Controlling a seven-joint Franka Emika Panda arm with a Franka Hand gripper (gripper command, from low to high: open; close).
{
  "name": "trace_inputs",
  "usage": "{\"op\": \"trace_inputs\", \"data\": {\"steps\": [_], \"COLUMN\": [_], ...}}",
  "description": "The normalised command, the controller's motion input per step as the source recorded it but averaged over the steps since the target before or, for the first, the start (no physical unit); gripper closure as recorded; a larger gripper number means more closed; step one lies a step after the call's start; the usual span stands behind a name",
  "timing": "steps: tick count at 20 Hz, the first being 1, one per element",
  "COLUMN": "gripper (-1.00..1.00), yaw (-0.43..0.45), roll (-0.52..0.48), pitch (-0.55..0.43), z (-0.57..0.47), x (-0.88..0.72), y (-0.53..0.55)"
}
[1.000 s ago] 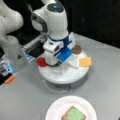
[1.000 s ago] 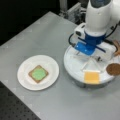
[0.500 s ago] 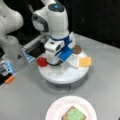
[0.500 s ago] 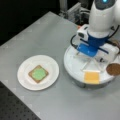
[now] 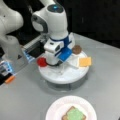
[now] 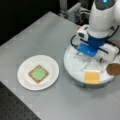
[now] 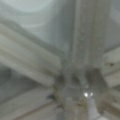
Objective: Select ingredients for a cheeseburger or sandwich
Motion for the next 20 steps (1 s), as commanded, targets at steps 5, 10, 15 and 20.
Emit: {"op": "trace_inputs", "data": {"steps": [5, 10, 15, 20], "gripper": [-1.0, -1.0, -1.0, -1.0], "yaw": [0.219, 0.284, 0.275, 0.229], "roll": [-0.071, -0.044, -0.024, 0.014], "pitch": [-0.154, -0.154, -0.151, -0.151], "z": [-0.07, -0.08, -0.08, -0.09], "x": [-0.23, -0.26, -0.26, -0.25], "y": [-0.04, -0.06, -0.06, -0.09]}}
